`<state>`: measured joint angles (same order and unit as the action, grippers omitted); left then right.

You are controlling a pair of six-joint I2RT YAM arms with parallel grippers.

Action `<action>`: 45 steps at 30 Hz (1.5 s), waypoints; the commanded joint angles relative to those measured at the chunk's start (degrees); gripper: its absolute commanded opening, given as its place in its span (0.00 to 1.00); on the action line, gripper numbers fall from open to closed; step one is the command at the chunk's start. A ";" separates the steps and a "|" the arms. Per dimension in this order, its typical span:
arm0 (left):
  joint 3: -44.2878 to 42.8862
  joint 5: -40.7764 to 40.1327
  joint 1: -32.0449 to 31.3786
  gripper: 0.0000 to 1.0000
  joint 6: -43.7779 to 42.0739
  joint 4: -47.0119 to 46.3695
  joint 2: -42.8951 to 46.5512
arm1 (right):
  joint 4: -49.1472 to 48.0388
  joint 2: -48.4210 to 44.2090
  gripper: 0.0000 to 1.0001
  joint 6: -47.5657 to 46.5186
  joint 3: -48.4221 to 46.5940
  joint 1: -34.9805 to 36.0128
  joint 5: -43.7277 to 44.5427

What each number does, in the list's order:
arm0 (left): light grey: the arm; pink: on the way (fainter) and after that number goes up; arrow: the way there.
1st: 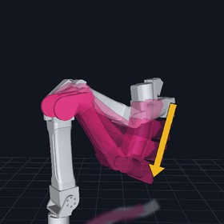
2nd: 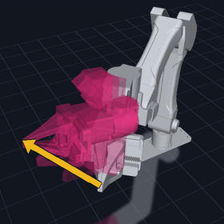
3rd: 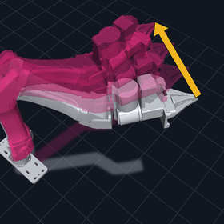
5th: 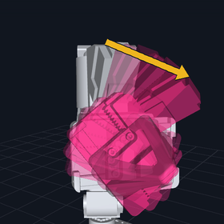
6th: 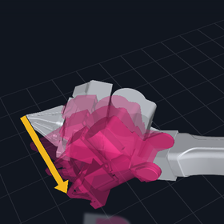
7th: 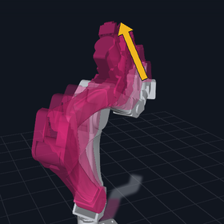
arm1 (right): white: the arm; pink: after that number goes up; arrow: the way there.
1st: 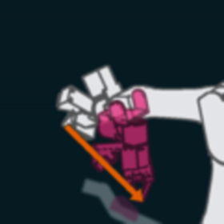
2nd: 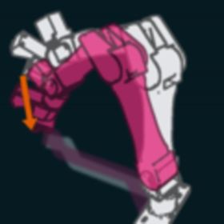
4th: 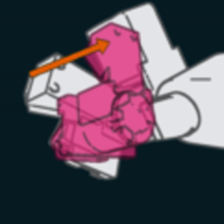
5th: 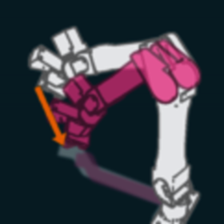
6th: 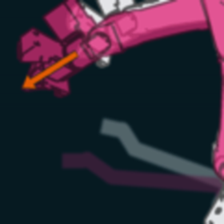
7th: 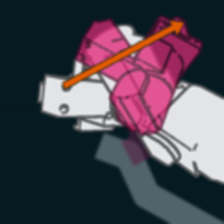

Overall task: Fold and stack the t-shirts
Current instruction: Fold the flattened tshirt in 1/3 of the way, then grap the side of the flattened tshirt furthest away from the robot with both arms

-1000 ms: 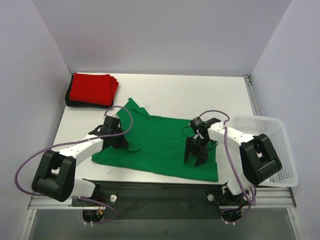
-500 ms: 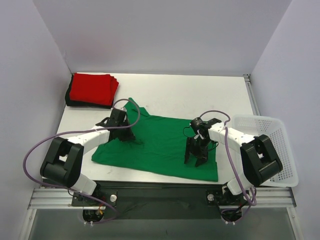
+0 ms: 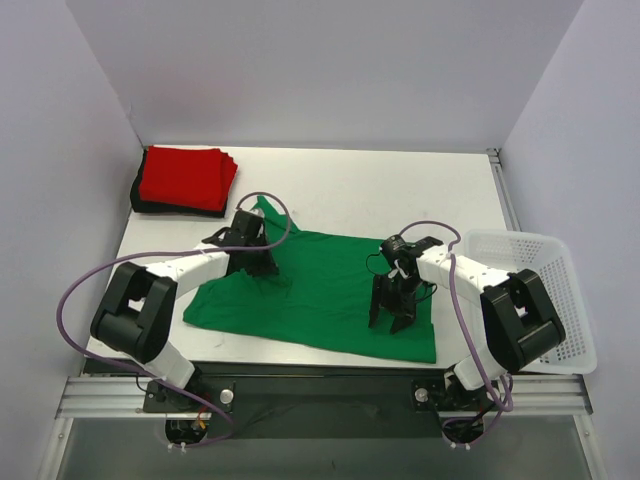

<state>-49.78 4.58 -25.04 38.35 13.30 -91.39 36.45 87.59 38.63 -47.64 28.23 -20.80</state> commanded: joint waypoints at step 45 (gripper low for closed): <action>21.11 -8.97 3.94 0.88 8.14 2.61 19.83 | 0.73 14.18 0.53 -7.08 -10.28 -0.72 10.60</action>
<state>-32.34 -2.09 -21.26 44.01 10.28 -74.08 36.03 101.14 32.49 -58.61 27.73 -11.46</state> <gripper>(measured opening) 0.872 0.532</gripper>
